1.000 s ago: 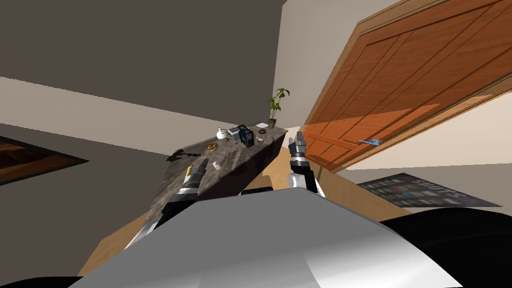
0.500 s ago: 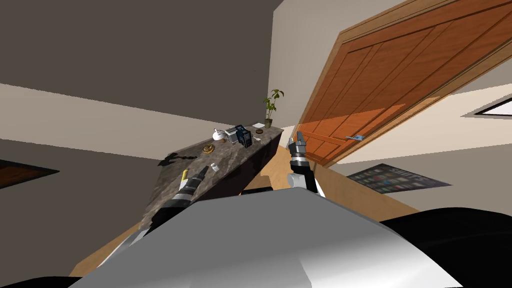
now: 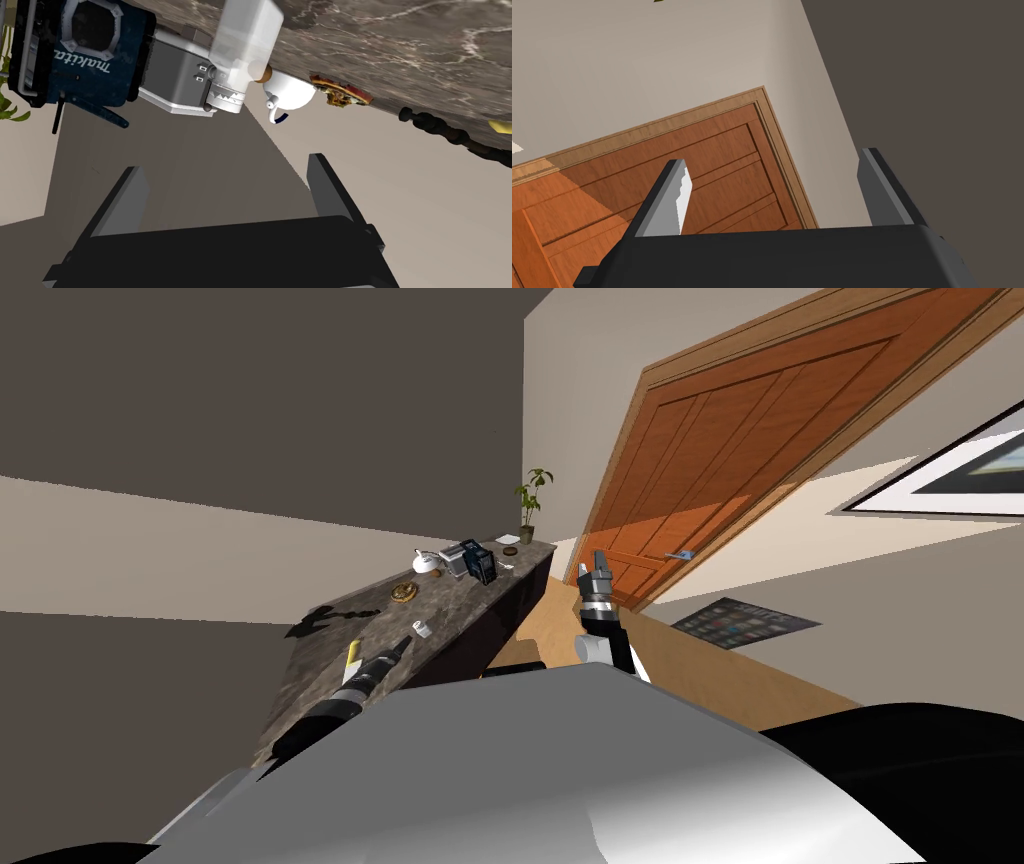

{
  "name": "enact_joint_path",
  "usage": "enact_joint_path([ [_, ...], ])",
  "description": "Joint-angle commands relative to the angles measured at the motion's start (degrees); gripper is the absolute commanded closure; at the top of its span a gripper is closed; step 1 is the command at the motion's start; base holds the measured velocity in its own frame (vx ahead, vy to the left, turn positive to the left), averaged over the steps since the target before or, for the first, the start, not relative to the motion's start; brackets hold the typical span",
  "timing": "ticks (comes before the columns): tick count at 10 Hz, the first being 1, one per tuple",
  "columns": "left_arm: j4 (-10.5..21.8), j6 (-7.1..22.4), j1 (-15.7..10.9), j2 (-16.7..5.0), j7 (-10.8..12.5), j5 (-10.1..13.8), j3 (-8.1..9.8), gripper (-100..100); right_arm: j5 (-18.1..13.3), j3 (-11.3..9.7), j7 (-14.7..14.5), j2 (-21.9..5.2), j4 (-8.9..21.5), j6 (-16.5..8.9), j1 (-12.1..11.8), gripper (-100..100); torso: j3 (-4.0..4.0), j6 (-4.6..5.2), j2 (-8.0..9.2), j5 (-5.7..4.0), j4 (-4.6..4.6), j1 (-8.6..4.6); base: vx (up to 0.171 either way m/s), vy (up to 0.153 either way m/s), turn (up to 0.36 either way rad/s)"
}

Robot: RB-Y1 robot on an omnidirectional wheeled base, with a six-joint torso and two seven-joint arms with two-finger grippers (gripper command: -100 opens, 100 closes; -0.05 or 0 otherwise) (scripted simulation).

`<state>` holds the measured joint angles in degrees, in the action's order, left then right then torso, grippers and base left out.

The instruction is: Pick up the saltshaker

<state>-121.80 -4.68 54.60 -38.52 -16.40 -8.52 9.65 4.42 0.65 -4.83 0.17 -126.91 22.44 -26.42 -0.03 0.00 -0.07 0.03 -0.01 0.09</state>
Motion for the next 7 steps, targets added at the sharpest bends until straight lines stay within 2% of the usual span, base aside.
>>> enact_joint_path([
  [1, 0.04, 2.53, 1.57, -2.86, 0.60, -0.37, 0.50, -100, 0.00, 0.00, 0.00, 0.00, 0.00, 0.00, 0.00, 0, 0.00, 0.00, 0.00, 0.00, 0.00, 0.00, 0.005, 0.003, -0.170],
  [4, 1.06, 5.22, 4.03, -7.82, 1.92, -1.00, 1.08, -100, 0.00, 0.00, 0.00, 0.00, 0.00, 0.00, 0.00, 0, -0.03, -0.01, -0.06, -0.02, -0.01, -0.07, 0.013, -0.005, -0.152],
  [7, 1.94, 7.15, 5.95, -11.83, 3.73, -1.35, 1.45, -100, 0.00, 0.00, 0.00, 0.00, 0.00, 0.00, -0.01, 0, -0.07, -0.02, -0.12, -0.03, -0.02, -0.13, 0.026, -0.017, -0.126],
])
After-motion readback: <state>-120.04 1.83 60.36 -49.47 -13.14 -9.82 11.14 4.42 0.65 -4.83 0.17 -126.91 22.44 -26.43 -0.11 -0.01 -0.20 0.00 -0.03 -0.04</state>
